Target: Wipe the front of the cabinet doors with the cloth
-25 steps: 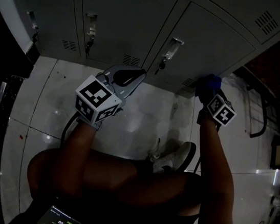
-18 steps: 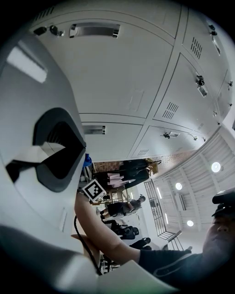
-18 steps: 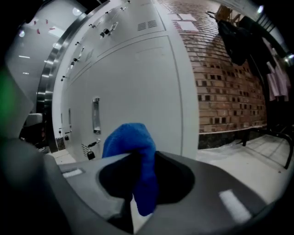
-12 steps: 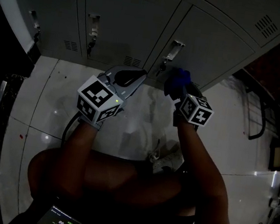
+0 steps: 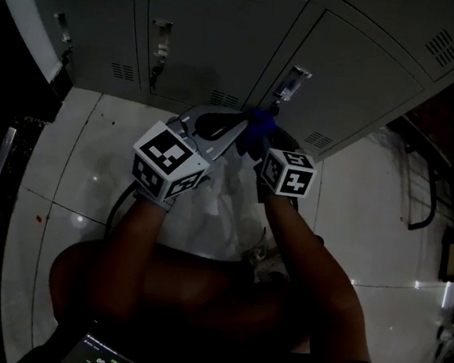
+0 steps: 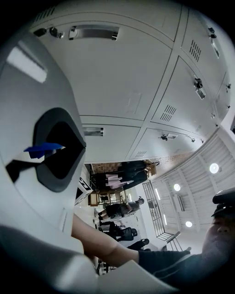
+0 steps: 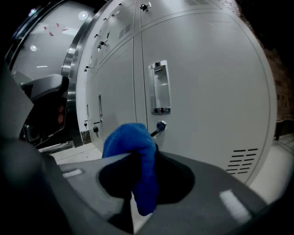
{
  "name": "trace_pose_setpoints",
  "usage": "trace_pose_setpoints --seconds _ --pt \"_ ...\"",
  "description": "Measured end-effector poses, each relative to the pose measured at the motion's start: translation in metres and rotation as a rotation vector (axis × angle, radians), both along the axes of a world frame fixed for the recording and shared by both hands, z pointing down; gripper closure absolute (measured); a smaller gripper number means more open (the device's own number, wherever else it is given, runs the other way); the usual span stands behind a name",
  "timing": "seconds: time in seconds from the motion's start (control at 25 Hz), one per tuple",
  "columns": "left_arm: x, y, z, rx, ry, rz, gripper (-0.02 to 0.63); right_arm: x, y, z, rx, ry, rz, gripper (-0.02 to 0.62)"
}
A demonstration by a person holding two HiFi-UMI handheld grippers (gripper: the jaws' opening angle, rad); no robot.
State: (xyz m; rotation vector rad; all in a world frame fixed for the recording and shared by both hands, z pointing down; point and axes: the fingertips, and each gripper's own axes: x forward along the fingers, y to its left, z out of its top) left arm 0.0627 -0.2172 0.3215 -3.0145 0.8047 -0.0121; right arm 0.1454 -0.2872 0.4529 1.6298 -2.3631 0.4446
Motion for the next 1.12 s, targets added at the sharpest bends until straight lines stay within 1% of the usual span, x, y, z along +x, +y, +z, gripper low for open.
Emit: trace_pose_setpoints --seconds 0.12,0.28,0.36,0.44,0.56,0.72,1.12 --pt "0.0 0.0 -0.001 0.001 0.002 -0.001 0.606 -0.005 -0.013 -0.002 0.007 -0.012 0.008 0.518" --pt "0.001 -0.001 0.0 0.001 0.0 0.0 0.606 0.0 -0.025 -0.001 0.005 -0.016 0.037 0.518" --pt "0.001 -0.001 0.0 0.001 0.001 0.0 0.606 0.004 -0.026 -0.001 0.004 -0.002 0.039 0.518" --pt "0.001 0.0 0.0 0.003 0.0 0.002 0.606 0.008 -0.025 0.002 0.004 0.033 0.037 0.518" --pt "0.001 0.0 0.001 0.002 -0.003 0.003 0.606 0.021 -0.025 0.006 -0.005 0.063 0.057 0.518" --pt "0.002 0.0 0.001 0.003 -0.006 0.003 0.606 0.039 -0.026 0.008 -0.024 0.047 0.083 0.518" --pt "0.004 0.001 0.003 0.003 -0.015 0.008 0.606 0.091 -0.023 -0.001 -0.001 0.081 0.154 0.518"
